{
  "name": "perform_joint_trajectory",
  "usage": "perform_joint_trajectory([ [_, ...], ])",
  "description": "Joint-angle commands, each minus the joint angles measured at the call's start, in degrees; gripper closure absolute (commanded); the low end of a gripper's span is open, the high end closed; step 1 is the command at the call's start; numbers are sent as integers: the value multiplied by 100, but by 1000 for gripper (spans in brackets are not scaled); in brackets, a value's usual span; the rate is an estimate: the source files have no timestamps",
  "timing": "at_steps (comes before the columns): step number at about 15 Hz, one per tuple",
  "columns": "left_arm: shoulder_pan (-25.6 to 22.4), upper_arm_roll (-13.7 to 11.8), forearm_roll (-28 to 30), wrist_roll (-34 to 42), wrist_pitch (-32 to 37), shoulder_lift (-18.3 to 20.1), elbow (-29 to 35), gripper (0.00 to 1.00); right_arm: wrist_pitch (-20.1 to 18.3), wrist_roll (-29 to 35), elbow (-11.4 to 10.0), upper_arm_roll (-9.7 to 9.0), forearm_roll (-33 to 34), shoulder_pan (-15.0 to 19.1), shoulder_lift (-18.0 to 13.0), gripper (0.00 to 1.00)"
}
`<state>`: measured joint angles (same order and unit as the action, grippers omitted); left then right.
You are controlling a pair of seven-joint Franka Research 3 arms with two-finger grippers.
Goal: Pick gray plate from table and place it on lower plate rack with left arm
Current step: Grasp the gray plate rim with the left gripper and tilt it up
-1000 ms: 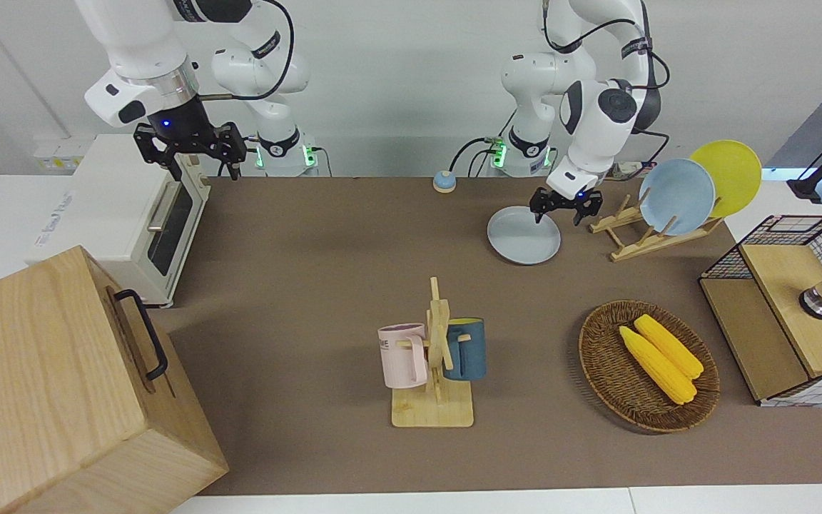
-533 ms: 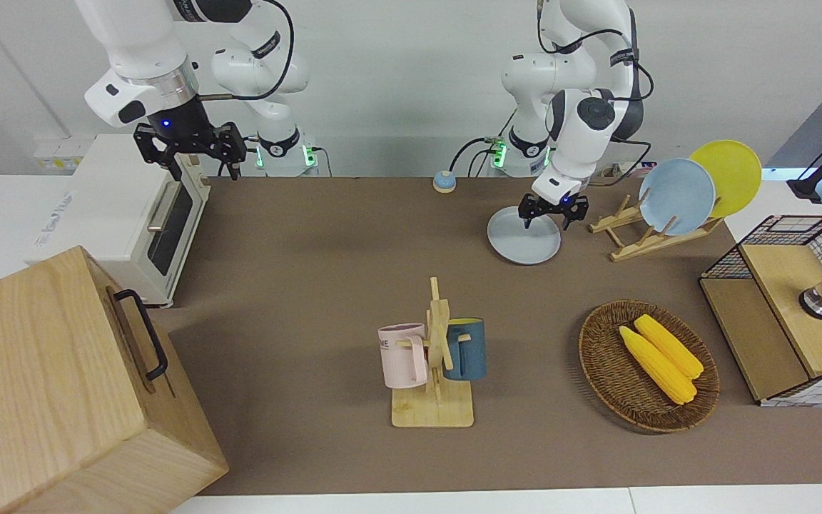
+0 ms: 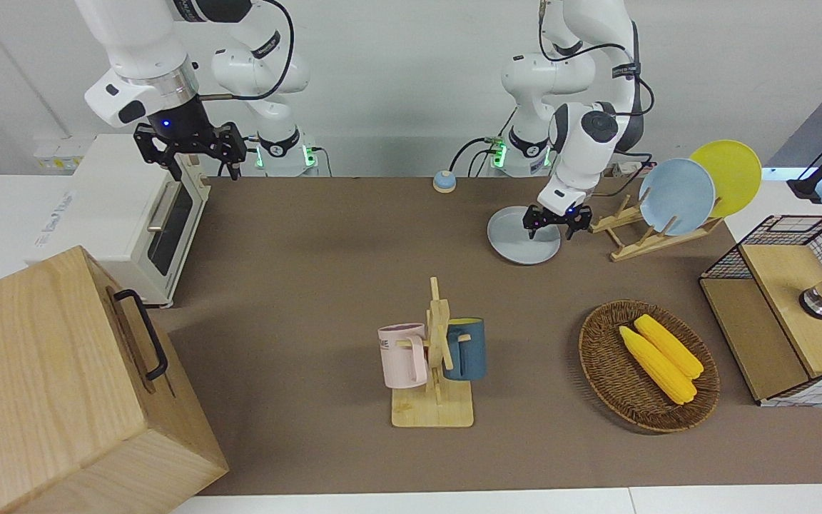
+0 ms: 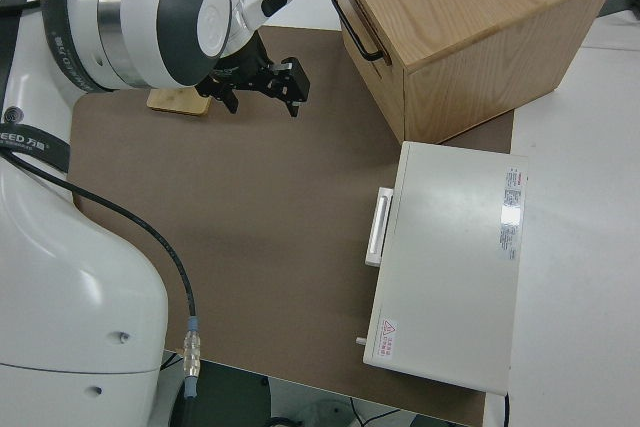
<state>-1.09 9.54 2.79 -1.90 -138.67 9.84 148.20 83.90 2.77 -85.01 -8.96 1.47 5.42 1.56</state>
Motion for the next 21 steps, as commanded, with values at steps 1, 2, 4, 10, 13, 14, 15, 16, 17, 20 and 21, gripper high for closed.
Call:
perform_joint_trajectory([
  [1,-32,21,-121,-38,-441,-245,130,5,-5,22,37,34,-15,-41,2,17],
  [2,-32,13,-121,-38,-467,-289,130,5,-5,22,37,34,-15,-41,2,17],
  [4,-32,13,-121,-3,-477,-299,130,9,-5,22,37,34,-15,-41,2,17],
  [10,-49,-13,-130,15,-485,-325,130,317,-14,22,37,34,-15,-41,2,17],
  [13,-49,-23,-130,15,-477,-325,130,976,-14,22,37,34,-15,-41,2,17],
  [14,-41,-31,-130,15,-476,-325,130,1000,-5,22,37,34,-15,-41,2,17],
  [15,-41,-31,-130,15,-476,-334,130,1000,-5,22,37,34,-15,-41,2,17],
  [16,-41,-31,-130,15,-485,-351,130,1000,-5,22,37,34,-15,-41,2,17],
  [17,-41,-31,-130,15,-485,-360,130,1000,-5,22,37,34,-15,-41,2,17],
  [20,-41,-31,-130,15,-485,-395,130,1000,-14,22,37,34,-15,-41,2,17],
  [21,-41,-31,-130,15,-485,-395,130,1000,-5,22,37,34,-15,-41,2,17],
])
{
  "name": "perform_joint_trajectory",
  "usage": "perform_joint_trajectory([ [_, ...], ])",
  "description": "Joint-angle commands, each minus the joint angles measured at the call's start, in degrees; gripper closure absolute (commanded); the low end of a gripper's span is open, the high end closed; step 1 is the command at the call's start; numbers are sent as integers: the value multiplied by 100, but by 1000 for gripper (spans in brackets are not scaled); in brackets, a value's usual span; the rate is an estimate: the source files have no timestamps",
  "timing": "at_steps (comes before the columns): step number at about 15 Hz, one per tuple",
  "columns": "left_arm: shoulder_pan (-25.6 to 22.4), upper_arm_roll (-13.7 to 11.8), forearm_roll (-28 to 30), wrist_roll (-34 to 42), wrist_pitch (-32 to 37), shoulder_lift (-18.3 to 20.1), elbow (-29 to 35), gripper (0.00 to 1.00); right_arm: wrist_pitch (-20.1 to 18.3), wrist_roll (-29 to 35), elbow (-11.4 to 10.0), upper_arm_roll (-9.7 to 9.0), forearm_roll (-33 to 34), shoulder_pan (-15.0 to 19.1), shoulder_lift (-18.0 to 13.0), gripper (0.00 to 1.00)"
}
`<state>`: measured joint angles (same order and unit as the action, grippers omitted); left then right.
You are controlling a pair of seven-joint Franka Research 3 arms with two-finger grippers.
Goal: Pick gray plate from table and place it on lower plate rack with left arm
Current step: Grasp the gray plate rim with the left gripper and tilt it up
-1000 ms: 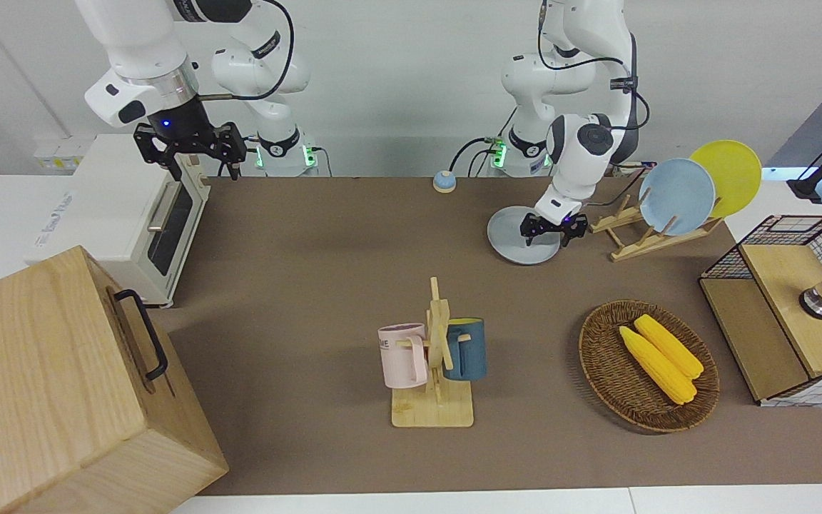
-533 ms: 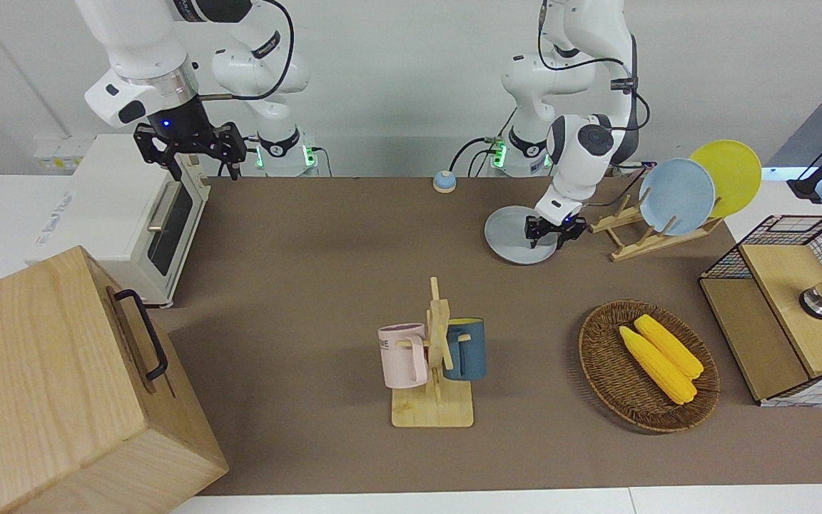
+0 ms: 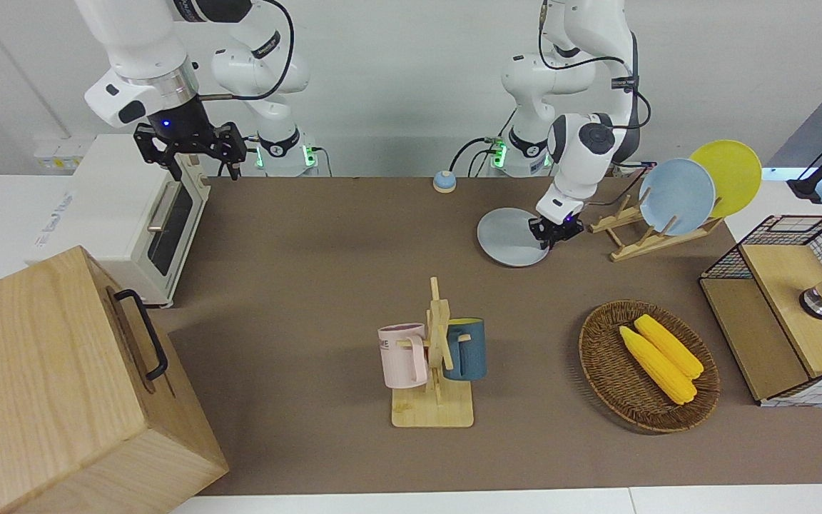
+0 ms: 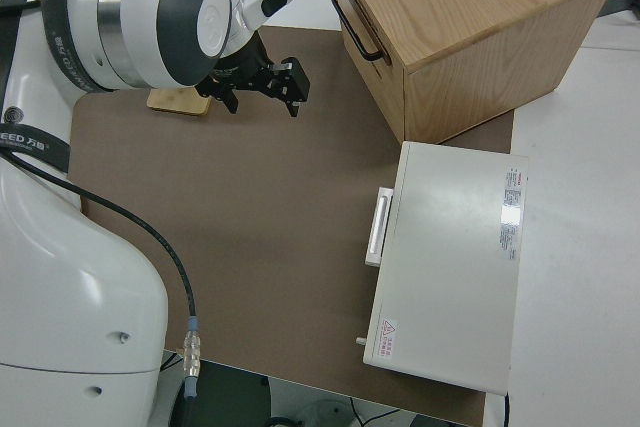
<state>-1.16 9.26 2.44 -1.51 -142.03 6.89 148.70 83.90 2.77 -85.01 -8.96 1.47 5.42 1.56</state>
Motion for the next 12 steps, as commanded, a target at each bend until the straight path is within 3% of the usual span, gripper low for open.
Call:
perform_joint_trajectory([
  [1,-42,-12,-95,-16,-141,-109,81,1000,-14,22,37,34,-15,-41,2,17],
  [7,-270,-47,-86,1,17,-4,46,1000,-5,22,37,34,-15,-41,2,17],
  [12,-367,-82,-77,10,622,312,-173,1000,-5,22,37,34,-15,-41,11,17],
])
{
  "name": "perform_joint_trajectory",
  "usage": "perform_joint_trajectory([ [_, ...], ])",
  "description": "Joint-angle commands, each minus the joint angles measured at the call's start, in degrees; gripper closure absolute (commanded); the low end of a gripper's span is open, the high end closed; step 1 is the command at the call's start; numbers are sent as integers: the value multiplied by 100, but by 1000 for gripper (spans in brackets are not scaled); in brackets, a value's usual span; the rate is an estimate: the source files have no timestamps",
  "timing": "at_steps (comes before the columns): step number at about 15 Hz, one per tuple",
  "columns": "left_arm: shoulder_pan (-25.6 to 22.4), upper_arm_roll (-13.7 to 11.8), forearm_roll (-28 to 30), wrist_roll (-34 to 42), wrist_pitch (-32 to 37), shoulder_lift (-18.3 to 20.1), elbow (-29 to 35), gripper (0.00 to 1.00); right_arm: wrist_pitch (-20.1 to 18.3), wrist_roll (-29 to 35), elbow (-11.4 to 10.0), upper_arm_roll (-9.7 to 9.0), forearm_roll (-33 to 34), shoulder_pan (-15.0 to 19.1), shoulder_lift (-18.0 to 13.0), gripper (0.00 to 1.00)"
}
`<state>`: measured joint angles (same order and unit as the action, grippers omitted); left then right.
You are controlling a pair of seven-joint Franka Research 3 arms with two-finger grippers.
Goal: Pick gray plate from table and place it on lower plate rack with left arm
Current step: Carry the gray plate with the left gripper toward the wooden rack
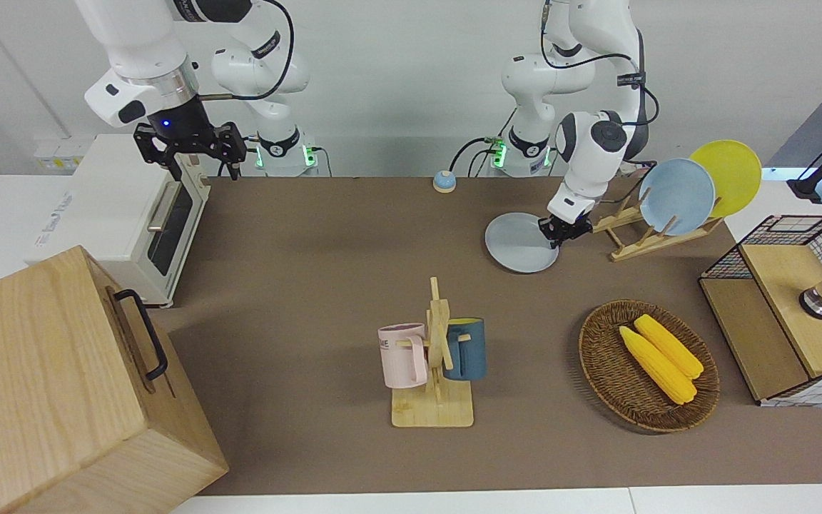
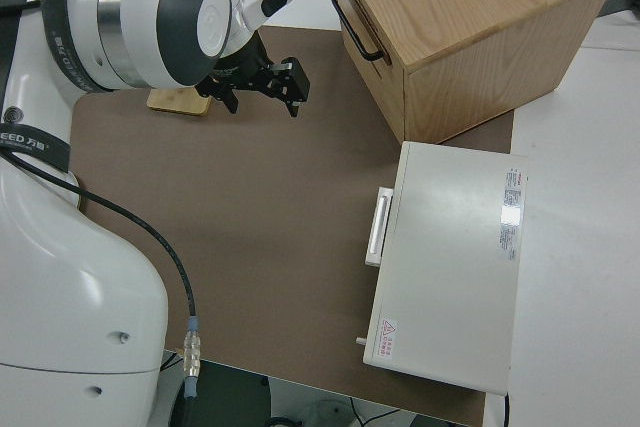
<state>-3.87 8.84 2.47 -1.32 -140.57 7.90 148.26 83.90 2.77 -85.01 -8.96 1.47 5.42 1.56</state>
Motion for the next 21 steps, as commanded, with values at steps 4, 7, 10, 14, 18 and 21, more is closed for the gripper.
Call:
perform_joint_trajectory([
  [4,-88,-163,-54,-17,1792,597,-797,1000,-5,22,37,34,-15,-41,2,17],
  [7,-79,-330,-36,-17,3058,766,-1666,1000,-5,22,37,34,-15,-41,2,17],
  [10,-88,-461,-36,-26,4191,775,-2623,1000,-5,22,37,34,-15,-41,2,17],
  [14,-88,-673,-36,-9,5047,766,-3400,1000,-5,22,37,34,-15,-41,2,17],
  [18,-79,-656,-202,-26,5329,766,-3593,1000,-14,22,37,34,-15,-41,2,17],
  [21,-70,-655,-869,-35,5619,757,-4120,1000,-14,22,37,34,-15,-41,2,17],
])
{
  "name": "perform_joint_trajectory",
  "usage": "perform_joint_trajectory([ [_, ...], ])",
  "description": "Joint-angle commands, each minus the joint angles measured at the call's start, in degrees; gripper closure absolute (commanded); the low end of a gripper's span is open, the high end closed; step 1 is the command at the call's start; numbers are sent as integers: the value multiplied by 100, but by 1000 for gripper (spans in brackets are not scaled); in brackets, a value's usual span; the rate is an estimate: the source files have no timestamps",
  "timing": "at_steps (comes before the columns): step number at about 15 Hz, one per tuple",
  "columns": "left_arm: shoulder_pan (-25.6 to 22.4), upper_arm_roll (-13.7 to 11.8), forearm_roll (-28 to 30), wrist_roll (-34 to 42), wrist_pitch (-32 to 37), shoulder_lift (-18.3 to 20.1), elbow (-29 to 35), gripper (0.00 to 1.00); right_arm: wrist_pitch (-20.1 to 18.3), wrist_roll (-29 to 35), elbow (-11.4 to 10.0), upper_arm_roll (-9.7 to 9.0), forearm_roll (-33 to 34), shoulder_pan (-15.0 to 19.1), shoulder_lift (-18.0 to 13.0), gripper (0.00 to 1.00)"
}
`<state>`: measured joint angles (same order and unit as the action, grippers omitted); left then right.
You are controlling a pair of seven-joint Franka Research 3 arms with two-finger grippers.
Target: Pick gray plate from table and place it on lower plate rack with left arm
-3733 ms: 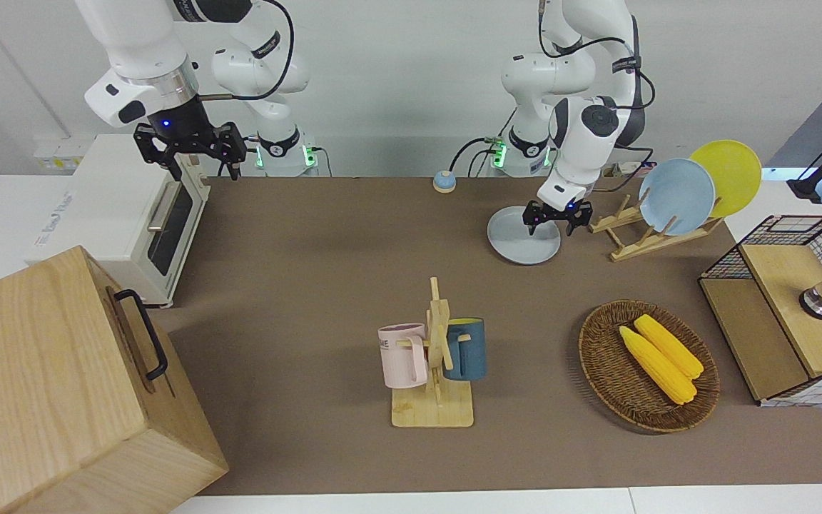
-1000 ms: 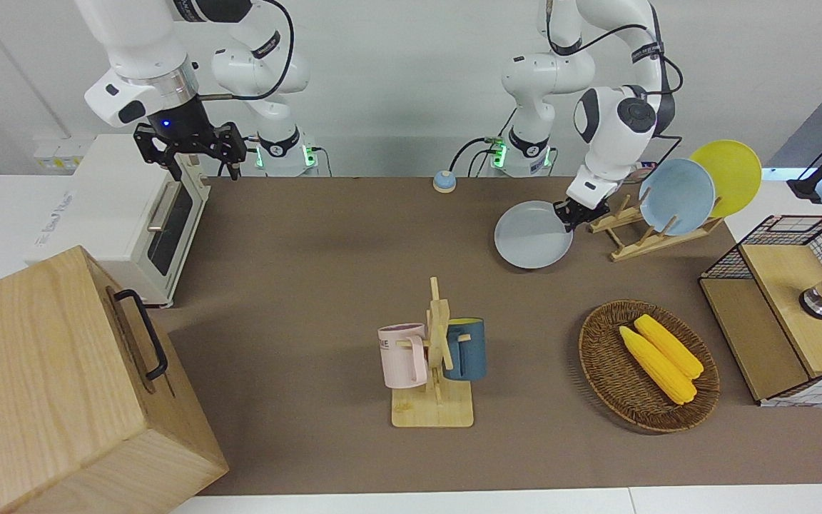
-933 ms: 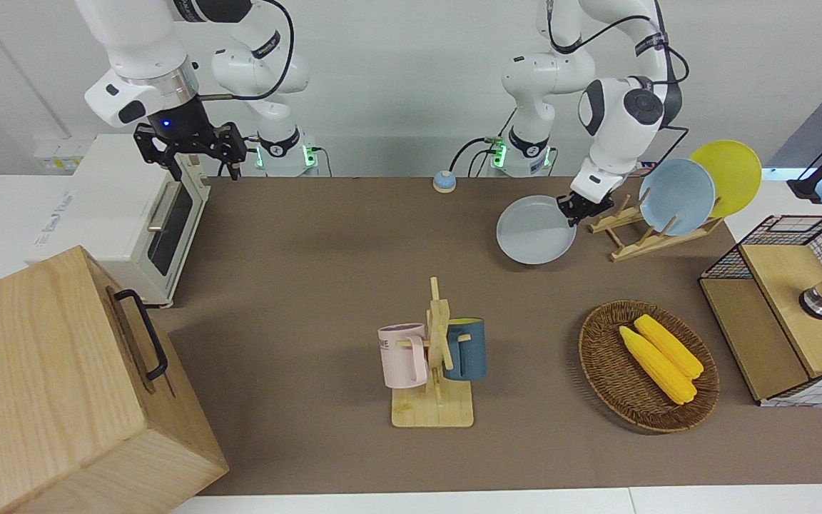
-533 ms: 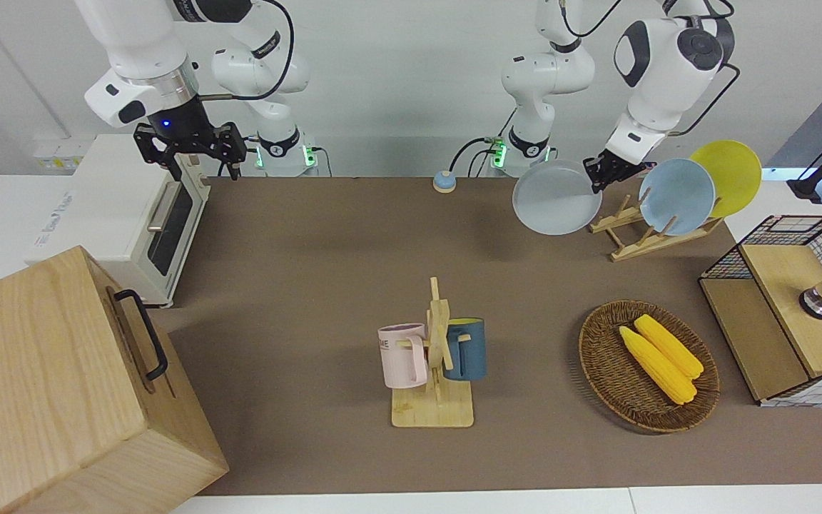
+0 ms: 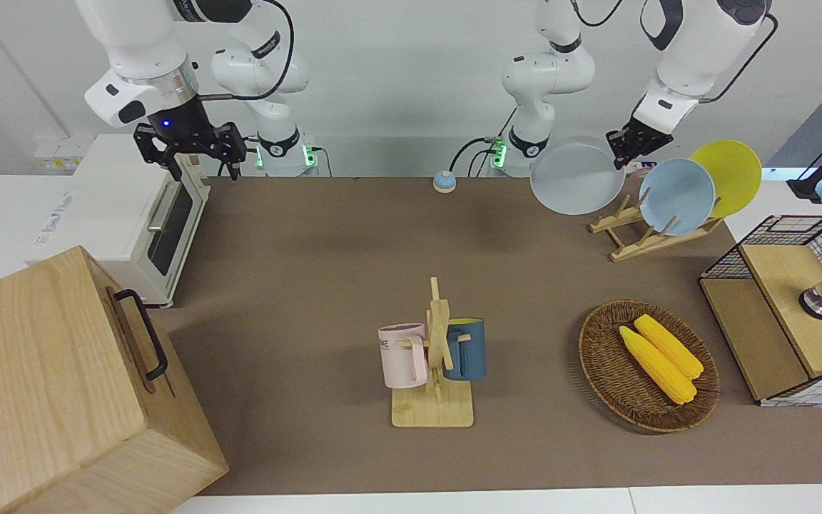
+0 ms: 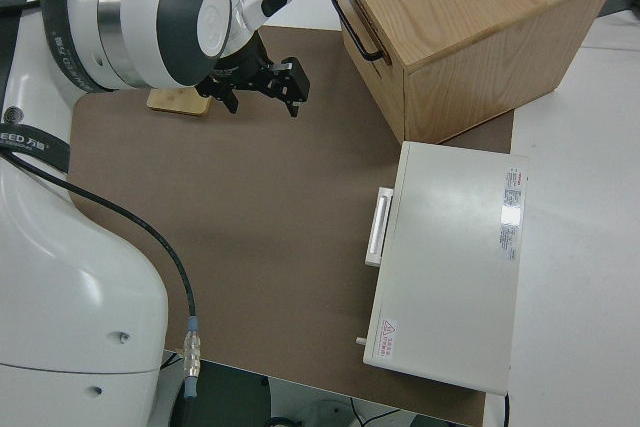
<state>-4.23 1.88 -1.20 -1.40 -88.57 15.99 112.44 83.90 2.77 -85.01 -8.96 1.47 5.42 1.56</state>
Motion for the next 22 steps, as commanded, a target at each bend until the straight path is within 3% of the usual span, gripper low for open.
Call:
perform_joint_trajectory([
  [1,-26,49,-695,-44,463,-44,-660,1000,-5,22,37,34,-15,-41,2,17],
  [3,36,93,-1326,-71,612,-44,-749,1000,-14,22,37,34,-15,-41,2,17],
  [5,45,321,-2126,-88,612,-44,-776,1000,-5,22,37,34,-15,-41,2,17],
  [9,45,524,-3060,-176,796,-61,-767,1000,-14,22,37,34,-15,-41,2,17],
  [15,54,638,-3728,-571,789,-158,-566,1000,-5,22,37,34,-15,-41,2,17],
  [22,62,735,-3940,-1195,622,-176,93,1000,-14,22,37,34,-15,-41,2,17],
])
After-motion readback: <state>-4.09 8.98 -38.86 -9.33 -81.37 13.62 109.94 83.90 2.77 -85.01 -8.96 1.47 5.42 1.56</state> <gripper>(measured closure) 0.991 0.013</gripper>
